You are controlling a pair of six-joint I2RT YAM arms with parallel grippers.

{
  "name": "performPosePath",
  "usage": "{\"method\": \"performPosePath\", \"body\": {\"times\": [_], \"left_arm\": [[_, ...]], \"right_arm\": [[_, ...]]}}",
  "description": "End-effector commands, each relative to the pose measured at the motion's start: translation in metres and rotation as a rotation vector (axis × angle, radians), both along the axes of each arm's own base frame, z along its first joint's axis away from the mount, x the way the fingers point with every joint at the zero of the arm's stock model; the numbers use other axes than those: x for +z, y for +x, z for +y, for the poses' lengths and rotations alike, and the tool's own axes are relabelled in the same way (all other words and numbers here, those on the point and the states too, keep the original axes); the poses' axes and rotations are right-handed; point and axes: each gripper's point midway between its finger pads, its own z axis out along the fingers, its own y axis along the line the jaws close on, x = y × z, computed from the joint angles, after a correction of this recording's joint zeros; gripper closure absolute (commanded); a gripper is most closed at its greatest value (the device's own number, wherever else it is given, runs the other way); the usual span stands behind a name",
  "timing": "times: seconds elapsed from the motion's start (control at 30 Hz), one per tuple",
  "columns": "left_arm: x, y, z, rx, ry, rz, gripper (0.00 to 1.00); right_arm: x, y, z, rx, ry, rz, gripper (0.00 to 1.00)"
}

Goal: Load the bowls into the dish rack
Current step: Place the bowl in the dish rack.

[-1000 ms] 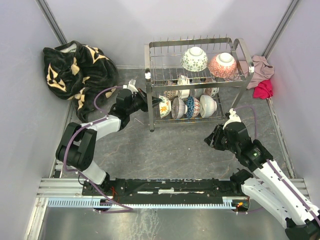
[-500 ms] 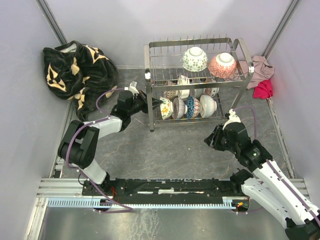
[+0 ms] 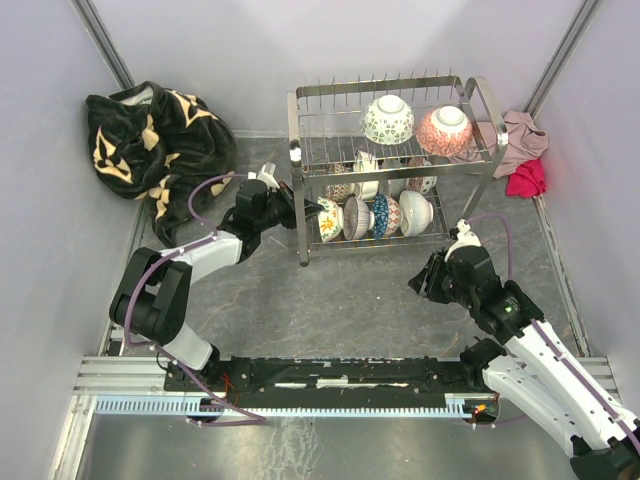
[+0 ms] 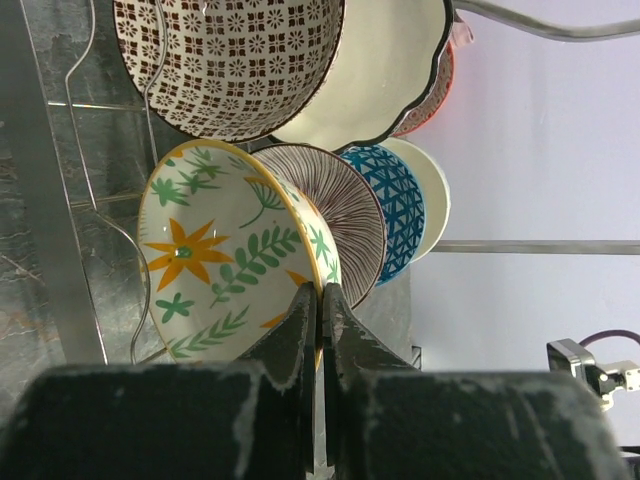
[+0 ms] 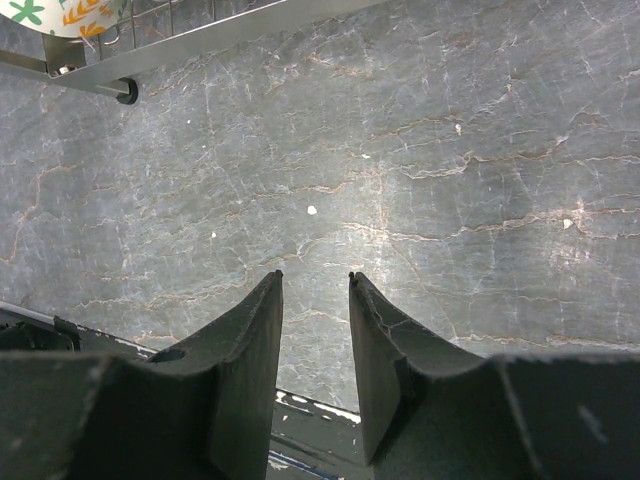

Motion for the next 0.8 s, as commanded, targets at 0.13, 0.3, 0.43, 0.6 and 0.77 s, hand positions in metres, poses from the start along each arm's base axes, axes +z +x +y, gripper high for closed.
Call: {"method": "performPosePath", "body": {"times": [0.13, 0.3, 0.43, 0.6, 0.77], "left_arm": [[0.001, -0.01, 0.001, -0.064, 0.14, -0.041, 0.97], [0.005, -0.013, 0.0, -0.073, 0.133, -0.055, 0.97], [0.01, -0.015, 0.001, -0.071, 0.131, -0.065, 0.78], [0.019, -0.017, 0.002, -0.066, 0.127, -0.089, 0.62], [0.029, -0.017, 0.001, -0.071, 0.114, -0.11, 0.54]], "right_arm": [[0.012, 0.005, 0.004, 0.009, 0.024, -0.046, 0.59], [0.011, 0.005, 0.005, 0.011, 0.025, -0.046, 0.59], [0.012, 0.006, 0.006, 0.014, 0.026, -0.045, 0.59], [0.013, 0.007, 0.007, 0.017, 0.025, -0.044, 0.57], [0.014, 0.007, 0.007, 0.016, 0.025, -0.044, 0.55]]}}
